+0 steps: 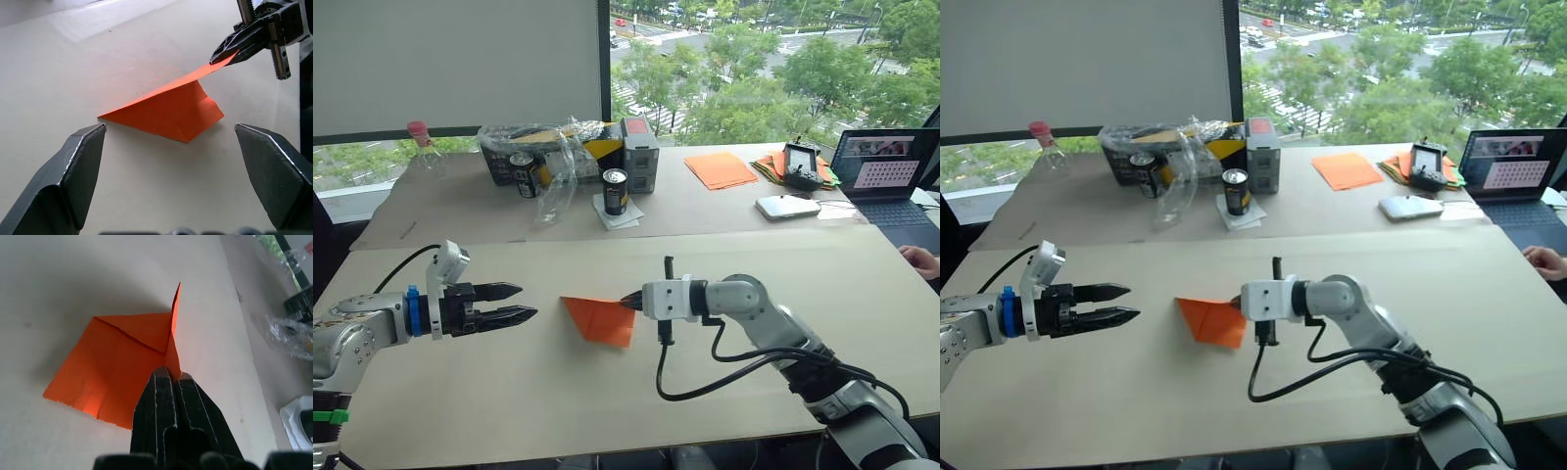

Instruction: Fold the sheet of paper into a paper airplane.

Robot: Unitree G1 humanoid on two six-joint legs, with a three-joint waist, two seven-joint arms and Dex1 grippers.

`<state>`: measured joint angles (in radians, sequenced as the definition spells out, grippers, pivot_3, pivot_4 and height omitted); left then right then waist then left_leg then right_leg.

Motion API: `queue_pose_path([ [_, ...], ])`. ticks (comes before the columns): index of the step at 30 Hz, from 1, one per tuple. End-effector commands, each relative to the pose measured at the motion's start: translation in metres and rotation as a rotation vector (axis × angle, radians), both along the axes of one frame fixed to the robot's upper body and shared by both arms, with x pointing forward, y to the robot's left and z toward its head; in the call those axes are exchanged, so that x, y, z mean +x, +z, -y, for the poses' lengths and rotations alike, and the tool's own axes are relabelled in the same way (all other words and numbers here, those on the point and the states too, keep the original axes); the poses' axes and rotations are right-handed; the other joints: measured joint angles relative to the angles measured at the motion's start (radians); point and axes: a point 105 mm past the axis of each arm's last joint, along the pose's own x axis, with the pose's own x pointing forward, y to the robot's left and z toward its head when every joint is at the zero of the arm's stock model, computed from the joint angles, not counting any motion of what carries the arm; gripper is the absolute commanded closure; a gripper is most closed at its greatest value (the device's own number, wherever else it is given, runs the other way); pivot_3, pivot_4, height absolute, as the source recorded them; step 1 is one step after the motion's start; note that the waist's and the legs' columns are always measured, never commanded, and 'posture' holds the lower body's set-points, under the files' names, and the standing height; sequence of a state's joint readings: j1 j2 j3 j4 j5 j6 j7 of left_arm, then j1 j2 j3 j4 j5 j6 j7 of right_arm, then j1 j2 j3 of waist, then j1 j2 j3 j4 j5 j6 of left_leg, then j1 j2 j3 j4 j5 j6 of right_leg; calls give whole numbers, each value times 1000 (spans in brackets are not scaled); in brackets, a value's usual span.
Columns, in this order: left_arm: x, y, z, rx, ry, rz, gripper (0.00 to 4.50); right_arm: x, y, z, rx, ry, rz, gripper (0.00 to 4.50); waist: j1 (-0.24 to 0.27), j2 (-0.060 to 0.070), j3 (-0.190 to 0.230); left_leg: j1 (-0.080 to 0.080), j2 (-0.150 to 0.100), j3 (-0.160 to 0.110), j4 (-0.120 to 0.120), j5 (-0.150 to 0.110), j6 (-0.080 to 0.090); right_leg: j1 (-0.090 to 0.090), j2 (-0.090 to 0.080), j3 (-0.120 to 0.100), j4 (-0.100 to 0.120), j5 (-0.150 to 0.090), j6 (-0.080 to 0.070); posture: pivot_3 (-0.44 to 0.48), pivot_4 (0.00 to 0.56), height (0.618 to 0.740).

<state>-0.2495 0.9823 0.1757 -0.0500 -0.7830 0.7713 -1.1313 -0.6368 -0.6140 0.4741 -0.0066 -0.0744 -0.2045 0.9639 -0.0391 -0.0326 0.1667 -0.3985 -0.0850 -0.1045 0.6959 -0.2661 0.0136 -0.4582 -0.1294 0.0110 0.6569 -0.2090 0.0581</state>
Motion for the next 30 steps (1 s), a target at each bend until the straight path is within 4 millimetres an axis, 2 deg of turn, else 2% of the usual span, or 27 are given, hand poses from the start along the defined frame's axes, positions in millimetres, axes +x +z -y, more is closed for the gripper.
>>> queue_pose_path([
  [1, -1, 10, 13, -3, -78, 49, 0, -15, 2, 9, -43, 157, 99, 4473, -2, 0, 0, 0, 0, 0, 0, 0, 0, 0, 0, 0, 0, 0, 0, 0, 150, 695],
  [5, 1, 0, 26, 31, -154, 33, 0, -20, -6, 25, -86, 242, 117, 4473, -3, 0, 0, 0, 0, 1, 0, 0, 0, 0, 0, 1, 0, 0, 0, 0, 150, 695],
  [10, 5, -12, 45, 73, -268, 53, 0, -25, -18, 32, -132, 308, 144, 4473, -2, 0, 0, 0, 0, 1, 0, 0, 0, 1, 0, 1, 0, 0, 0, 0, 150, 695],
  [14, 10, -20, 72, 60, -391, 93, 1208, -28, -27, 32, -140, 333, 162, 4500, 5, 0, 0, 0, 0, 1, 2, 0, 0, 1, 0, 1, 0, 0, 0, 0, 150, 695],
  [19, 14, -31, 91, 82, -478, 150, 2886, -24, -30, 35, -134, 296, 153, 4500, 2, 0, 0, 0, -1, 2, 2, 0, 0, 1, 0, 2, 0, 0, 0, 0, 150, 695],
  [24, 14, -53, 106, 112, -522, 170, 4473, -23, -31, 38, -132, 265, 155, 4500, 4, 0, 0, 0, -1, 2, 2, 0, 0, 1, 0, 2, 0, 0, 0, 0, 150, 695],
  [30, 14, -85, 113, 149, -512, 126, 4473, -25, -28, 37, -90, 236, 147, 4500, 6, 0, 0, 0, -1, 2, 3, 0, 1, 1, 0, 2, 1, 0, 0, 0, 150, 695],
])
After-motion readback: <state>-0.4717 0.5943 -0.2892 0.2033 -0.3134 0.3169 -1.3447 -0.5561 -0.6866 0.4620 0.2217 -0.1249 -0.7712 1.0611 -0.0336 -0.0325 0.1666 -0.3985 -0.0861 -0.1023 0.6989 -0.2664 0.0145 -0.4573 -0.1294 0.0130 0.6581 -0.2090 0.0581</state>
